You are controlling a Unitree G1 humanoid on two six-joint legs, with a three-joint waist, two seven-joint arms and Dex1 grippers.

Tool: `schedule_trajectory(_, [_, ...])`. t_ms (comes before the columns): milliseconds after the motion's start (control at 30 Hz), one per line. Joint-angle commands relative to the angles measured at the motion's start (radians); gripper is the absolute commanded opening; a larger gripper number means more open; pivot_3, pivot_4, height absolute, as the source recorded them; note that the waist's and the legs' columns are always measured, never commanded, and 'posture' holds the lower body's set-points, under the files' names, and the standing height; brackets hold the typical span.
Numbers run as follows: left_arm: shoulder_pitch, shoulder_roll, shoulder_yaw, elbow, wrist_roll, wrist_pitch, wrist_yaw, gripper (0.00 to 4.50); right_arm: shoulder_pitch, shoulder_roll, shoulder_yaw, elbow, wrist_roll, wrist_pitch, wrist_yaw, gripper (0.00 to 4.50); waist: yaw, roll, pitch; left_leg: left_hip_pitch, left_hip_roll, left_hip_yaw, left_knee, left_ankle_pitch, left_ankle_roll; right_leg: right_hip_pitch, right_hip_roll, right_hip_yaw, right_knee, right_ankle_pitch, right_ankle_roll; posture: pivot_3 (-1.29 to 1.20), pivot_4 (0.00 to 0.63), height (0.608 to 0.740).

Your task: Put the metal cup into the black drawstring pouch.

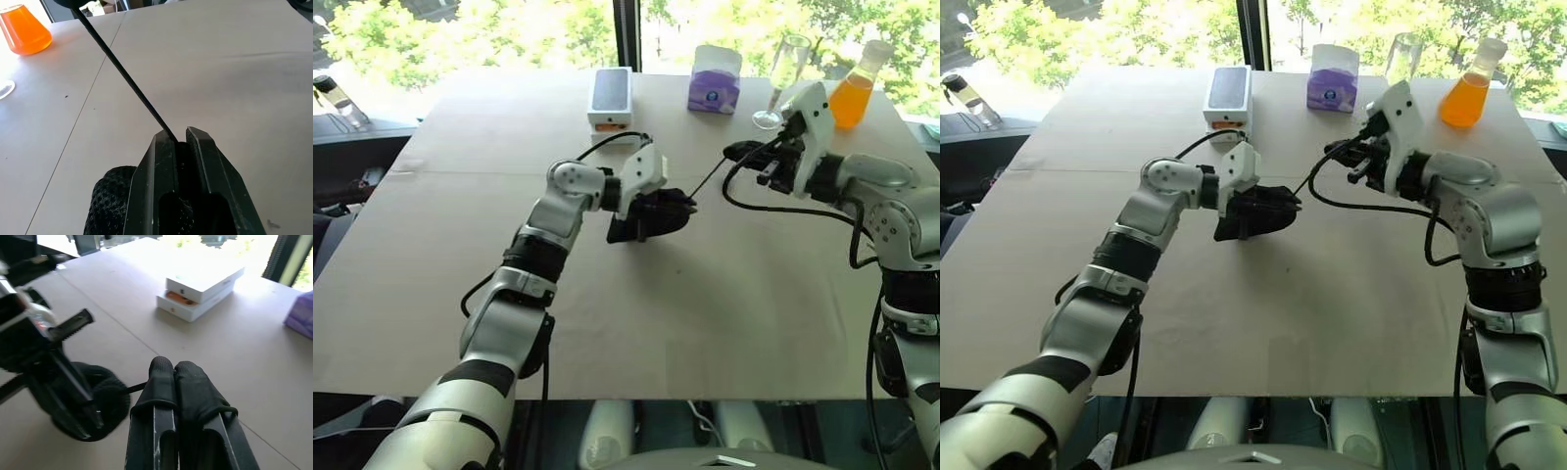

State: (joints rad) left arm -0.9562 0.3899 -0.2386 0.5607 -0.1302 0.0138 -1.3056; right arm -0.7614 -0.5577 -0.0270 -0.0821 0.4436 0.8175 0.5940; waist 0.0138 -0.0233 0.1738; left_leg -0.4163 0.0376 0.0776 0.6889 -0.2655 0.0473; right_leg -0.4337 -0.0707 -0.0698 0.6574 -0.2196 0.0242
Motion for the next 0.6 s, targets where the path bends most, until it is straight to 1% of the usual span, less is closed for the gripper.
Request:
schedule_trajectory(33, [0.044, 0.057, -0.027, 0.023, 0.058, 0.009, -0.015, 0.03, 0.012, -0.063, -0.138, 0.070, -0.130, -0.119, -0.167, 0.00, 0.000, 0.000, 0.000, 0.000, 0.000, 0.000, 0.000, 0.000, 0.000, 0.000, 0.000, 0.000, 0.000, 0.000, 0.000, 0.00, 0.150, 0.737])
schedule_trajectory(200, [0.056, 0.088, -0.047, 0.034, 0.095, 0.014, -0.003, 0.03, 0.076, -0.096, -0.131, 0.139, -0.223, -0.193, -0.261, 0.00, -0.001, 0.001, -0.001, 0.000, 0.001, 0.002, -0.001, 0.000, 0.000, -0.001, 0.000, 0.001, 0.000, 0.000, 0.000, 0.00, 0.150, 0.737])
schedule_trajectory(333, [0.064, 0.100, -0.058, 0.042, 0.116, -0.003, 0.002, 0.03, 0.103, -0.105, -0.125, 0.158, -0.265, -0.222, -0.262, 0.00, -0.027, 0.003, -0.002, 0.003, 0.000, 0.005, -0.001, 0.000, 0.000, -0.001, 0.001, 0.005, 0.003, 0.000, 0.000, 0.00, 0.150, 0.737])
schedule_trajectory(433, [0.062, 0.093, -0.049, 0.045, 0.111, 0.004, 0.009, 0.03, 0.144, -0.089, -0.116, 0.109, -0.235, -0.202, -0.211, 0.00, -0.035, 0.003, -0.002, 0.004, 0.001, 0.006, -0.001, 0.000, 0.000, -0.001, 0.002, 0.006, 0.004, 0.000, 0.000, 0.00, 0.150, 0.737])
schedule_trajectory(533, [0.061, 0.087, -0.042, 0.044, 0.104, 0.008, 0.011, 0.03, 0.219, -0.088, -0.060, -0.028, -0.164, -0.170, -0.081, 0.00, -0.034, 0.003, -0.002, 0.004, 0.002, 0.006, -0.001, 0.000, 0.000, -0.001, 0.002, 0.007, 0.004, 0.000, 0.000, 0.00, 0.150, 0.737])
schedule_trajectory(600, [0.060, 0.084, -0.039, 0.043, 0.101, 0.009, 0.010, 0.03, 0.253, -0.089, -0.038, -0.098, -0.129, -0.152, -0.026, 0.00, -0.032, 0.003, -0.002, 0.004, 0.002, 0.006, -0.001, 0.000, 0.000, -0.001, 0.002, 0.007, 0.004, 0.000, 0.000, 0.00, 0.150, 0.737])
